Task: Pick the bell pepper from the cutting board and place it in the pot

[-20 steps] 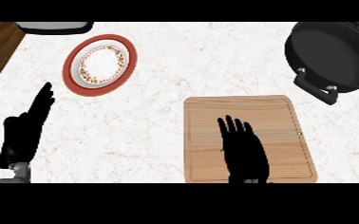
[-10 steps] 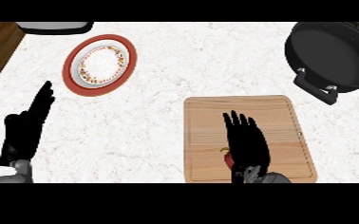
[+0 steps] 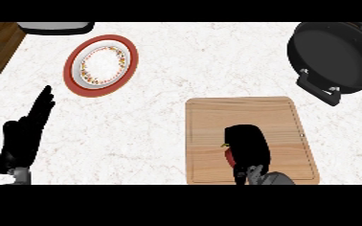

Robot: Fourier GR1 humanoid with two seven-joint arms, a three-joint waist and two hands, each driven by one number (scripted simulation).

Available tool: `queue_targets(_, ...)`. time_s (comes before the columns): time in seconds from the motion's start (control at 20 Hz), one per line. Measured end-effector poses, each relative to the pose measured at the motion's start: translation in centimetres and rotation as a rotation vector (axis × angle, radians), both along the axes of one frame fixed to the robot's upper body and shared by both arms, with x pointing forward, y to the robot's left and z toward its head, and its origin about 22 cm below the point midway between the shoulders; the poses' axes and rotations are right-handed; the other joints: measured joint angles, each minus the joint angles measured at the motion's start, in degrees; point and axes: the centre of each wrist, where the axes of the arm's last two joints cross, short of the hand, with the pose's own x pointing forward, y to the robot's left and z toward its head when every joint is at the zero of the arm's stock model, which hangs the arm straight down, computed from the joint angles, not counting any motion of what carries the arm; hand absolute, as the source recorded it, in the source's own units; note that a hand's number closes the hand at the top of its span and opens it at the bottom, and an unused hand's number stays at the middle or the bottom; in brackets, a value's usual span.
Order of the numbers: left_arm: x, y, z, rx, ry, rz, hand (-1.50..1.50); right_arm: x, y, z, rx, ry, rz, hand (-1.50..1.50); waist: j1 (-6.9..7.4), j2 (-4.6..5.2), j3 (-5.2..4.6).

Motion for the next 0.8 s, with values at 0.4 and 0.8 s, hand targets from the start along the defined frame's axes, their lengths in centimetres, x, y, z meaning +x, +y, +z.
queue_targets(0.4, 0.4, -0.4, 0.3, -0.003, -0.006, -0.011, 0.00, 3.9, -1.3, 1.0, 0.092, -0.012, -0.034, 1.50, 0.29, 0.18, 0.05)
queue_targets(0.8, 0.0, 0.0, 0.7, -0.002, -0.013, -0.021, 0.00, 12.3, -6.5, 3.4, 0.198, -0.096, -0.145, 1.50, 0.92, 0.35, 0.06)
